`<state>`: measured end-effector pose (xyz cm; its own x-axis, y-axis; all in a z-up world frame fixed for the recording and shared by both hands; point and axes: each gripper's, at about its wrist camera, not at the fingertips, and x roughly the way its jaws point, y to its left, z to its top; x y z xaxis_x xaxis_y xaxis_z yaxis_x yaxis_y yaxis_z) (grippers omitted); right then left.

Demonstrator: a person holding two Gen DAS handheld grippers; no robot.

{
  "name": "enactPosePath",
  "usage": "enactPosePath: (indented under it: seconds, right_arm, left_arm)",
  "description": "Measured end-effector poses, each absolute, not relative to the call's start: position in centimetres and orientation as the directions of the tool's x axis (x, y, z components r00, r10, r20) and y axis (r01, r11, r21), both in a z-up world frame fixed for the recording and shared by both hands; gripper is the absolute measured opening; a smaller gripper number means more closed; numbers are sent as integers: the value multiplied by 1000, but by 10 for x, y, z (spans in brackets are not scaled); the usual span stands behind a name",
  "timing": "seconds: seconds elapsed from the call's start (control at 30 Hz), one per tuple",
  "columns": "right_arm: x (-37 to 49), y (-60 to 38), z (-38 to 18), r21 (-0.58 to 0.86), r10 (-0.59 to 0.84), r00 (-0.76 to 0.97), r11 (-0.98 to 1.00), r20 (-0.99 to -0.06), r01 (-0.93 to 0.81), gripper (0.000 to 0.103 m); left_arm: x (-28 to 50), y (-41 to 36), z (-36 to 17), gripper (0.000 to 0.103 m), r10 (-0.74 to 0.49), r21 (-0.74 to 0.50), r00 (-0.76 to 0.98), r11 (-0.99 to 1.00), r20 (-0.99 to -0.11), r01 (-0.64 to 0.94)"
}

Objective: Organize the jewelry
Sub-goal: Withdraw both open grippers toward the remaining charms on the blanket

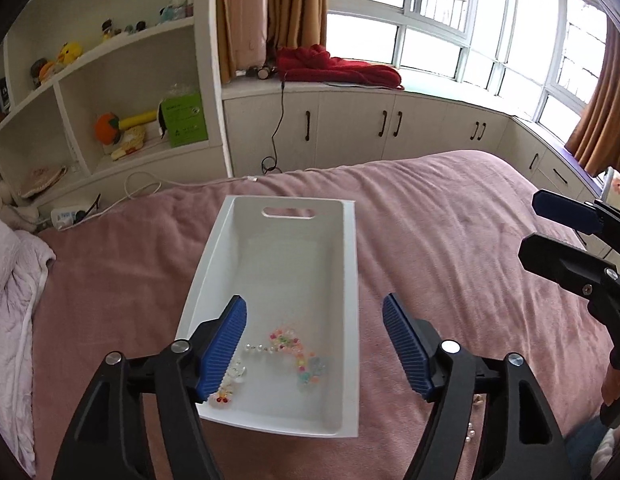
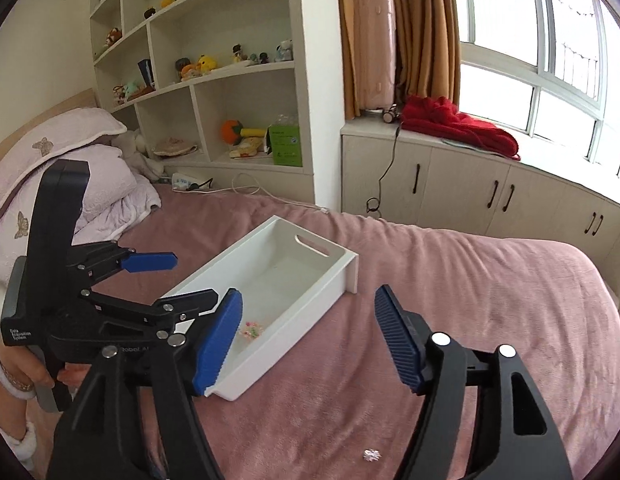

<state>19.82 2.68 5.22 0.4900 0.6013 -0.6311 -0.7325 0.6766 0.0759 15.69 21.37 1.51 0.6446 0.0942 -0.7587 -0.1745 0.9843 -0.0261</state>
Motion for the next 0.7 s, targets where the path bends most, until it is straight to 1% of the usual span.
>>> enactPosePath:
  seconds: [0.07, 0.1, 0.13, 0.23, 0.4, 0.53, 0.7]
  right_arm:
    - [193, 4, 56, 67, 591, 513, 693, -623, -718, 75]
    - [190, -5, 56, 66, 585, 521, 701, -621, -710, 76]
    - [188, -17, 56, 66, 579, 531, 711, -619, -700, 79]
    - [181, -46, 51, 76, 569, 544, 731, -617, -678, 85]
    - [168, -86, 30, 96, 578, 529, 726, -622, -681, 86]
    - [158, -107, 2, 94, 550, 494, 727, -673, -681, 86]
    - [141, -122, -33, 129, 527, 455, 742, -717, -657, 86]
  left_arm:
    - [157, 193, 24, 79, 81, -15, 659, 990, -748, -138]
    - [156, 184, 27, 82, 73, -12, 663, 992, -745, -122]
    - [157, 176, 29, 86, 67, -9, 664, 994, -744, -110]
    - [159, 149, 32, 90, 44, -7, 655, 997, -754, -76]
    - [167, 108, 23, 93, -4, -18, 623, 1000, -783, -17]
    - [175, 84, 3, 94, -12, -15, 577, 1000, -817, -1]
    - [185, 60, -26, 94, -25, -16, 536, 1000, -844, 22]
